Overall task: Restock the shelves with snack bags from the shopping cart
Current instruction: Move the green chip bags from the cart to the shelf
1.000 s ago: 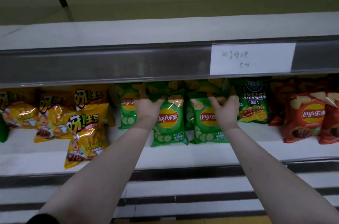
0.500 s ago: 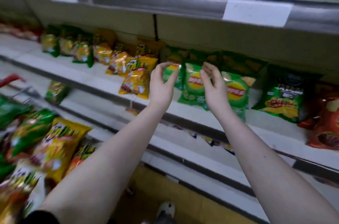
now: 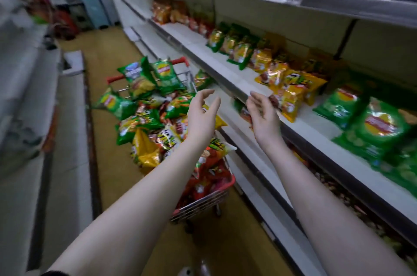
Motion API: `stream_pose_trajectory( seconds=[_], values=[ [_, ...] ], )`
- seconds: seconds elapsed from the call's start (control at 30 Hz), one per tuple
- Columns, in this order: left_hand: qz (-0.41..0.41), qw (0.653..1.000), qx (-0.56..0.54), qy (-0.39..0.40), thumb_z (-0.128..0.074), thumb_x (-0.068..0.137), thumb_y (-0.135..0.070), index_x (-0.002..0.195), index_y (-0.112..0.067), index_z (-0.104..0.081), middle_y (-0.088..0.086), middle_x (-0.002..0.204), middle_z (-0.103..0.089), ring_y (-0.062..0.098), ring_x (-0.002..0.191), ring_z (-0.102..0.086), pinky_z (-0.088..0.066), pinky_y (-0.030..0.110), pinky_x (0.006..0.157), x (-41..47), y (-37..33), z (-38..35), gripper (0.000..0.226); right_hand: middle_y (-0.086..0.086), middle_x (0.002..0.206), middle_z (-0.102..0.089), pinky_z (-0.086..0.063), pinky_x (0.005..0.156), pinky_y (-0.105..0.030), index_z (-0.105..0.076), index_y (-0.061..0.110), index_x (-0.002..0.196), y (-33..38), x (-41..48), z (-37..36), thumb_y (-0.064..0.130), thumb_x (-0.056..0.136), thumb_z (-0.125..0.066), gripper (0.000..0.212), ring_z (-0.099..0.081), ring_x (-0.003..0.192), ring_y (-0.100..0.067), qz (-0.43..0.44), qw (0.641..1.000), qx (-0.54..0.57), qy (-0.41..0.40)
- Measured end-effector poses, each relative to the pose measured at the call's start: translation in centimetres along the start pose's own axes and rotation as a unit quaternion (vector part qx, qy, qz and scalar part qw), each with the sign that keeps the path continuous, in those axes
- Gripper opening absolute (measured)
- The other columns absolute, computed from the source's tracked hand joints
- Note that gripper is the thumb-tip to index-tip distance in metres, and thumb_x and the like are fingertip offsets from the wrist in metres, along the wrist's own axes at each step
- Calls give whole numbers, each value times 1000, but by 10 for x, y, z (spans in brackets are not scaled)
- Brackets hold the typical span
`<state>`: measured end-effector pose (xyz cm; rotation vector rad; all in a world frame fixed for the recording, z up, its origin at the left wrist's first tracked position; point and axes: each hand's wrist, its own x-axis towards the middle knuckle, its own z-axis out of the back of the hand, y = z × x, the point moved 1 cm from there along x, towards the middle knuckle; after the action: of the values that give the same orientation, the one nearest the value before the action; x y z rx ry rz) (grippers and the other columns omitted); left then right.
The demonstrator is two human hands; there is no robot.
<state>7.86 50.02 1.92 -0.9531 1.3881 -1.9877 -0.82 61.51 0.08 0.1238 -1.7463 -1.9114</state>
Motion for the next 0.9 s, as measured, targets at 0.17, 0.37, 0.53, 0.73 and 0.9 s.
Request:
stream_pose_trajectory(
  seconds=[0.17,0.37,0.53,0.73,0.9],
  values=[
    [33,998,2,-48,-57,94,-30,115,-25,-58,-7,123,-57,11,118,-49,-44,41,101,16,23,65,21,5,122,-54,-41,93,-19,-50,14,130,7,0,-63,27,98,-48,34,-51,111,-5,-4,999,6,54],
    [44,996,-14,-80,-55,96,-24,114,-22,-58,-11,112,-56,5,106,-51,-40,28,88,45,50,143,19,9,108,-57,-41,80,-13,-52,20,119,6,8,-145,28,97,-49,23,-52,98,4,-28,995,16,94],
    [59,994,-31,-85,-55,96,-21,108,-21,-58,-2,114,-60,15,110,-55,-45,30,92,82,79,200,13,5,104,-57,-45,68,-12,-52,22,115,8,19,-213,25,97,-50,18,-57,93,-8,-41,995,5,92],
    [73,992,-55,-84,-56,95,-20,108,-17,-59,-4,106,-62,11,102,-58,-48,31,91,124,105,244,14,5,102,-57,-46,79,-23,-52,24,111,8,39,-276,24,97,-50,14,-58,99,-17,-62,995,11,83],
    [79,991,-64,-89,-56,95,-19,107,-17,-59,-8,102,-61,4,96,-57,-48,23,83,154,121,252,13,3,106,-57,-44,75,-19,-52,26,110,2,66,-300,25,97,-50,13,-56,100,-12,-70,995,0,77]
  ],
)
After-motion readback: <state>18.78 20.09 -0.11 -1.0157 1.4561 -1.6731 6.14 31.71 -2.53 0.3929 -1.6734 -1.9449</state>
